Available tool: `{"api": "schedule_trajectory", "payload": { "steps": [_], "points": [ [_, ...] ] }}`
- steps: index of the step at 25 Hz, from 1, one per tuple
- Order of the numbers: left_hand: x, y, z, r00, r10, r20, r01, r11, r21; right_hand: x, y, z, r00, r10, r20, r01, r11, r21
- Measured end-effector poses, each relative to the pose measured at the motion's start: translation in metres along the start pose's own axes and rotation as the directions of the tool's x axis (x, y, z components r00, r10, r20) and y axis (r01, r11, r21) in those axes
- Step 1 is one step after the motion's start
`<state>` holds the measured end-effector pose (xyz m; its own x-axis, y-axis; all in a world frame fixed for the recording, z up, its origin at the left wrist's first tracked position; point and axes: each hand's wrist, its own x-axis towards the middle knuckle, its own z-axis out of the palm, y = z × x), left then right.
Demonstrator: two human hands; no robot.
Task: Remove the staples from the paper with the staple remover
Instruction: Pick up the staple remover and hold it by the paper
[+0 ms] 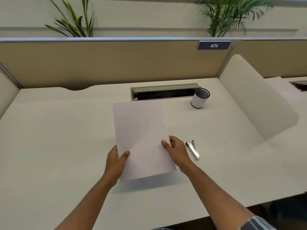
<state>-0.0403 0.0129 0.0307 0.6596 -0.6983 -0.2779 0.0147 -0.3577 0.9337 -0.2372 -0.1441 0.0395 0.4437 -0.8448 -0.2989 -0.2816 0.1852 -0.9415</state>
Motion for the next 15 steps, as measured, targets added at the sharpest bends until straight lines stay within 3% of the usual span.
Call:
{"api": "schedule_trajectory", "payload": {
  "steps": [3,5,7,12,15],
  "points": [
    [-0.003,-0.008,0.0,0.999,-0.029,-0.013,0.029,1.0,-0.004,0.006,0.018,-0.023,0.965,-0.033,-0.261,-0.025,0.976,-0.217],
    [-0.006,-0.011,0.0,0.998,-0.057,-0.023,0.057,0.998,-0.028,0.012,0.038,-0.043,0.884,-0.136,-0.447,-0.083,0.896,-0.437],
    [-0.009,-0.014,0.001,0.998,-0.067,-0.022,0.066,0.997,-0.051,0.021,0.055,-0.059,0.825,-0.188,-0.533,-0.197,0.788,-0.583],
    [-0.014,-0.014,0.001,0.997,-0.075,-0.02,0.074,0.995,-0.064,0.044,0.063,-0.077,0.873,-0.028,-0.488,-0.375,0.602,-0.705],
    [-0.015,-0.013,0.001,0.997,-0.071,-0.027,0.069,0.996,-0.059,0.052,0.072,-0.083,0.9,-0.032,-0.434,-0.324,0.619,-0.716]
  ]
}}
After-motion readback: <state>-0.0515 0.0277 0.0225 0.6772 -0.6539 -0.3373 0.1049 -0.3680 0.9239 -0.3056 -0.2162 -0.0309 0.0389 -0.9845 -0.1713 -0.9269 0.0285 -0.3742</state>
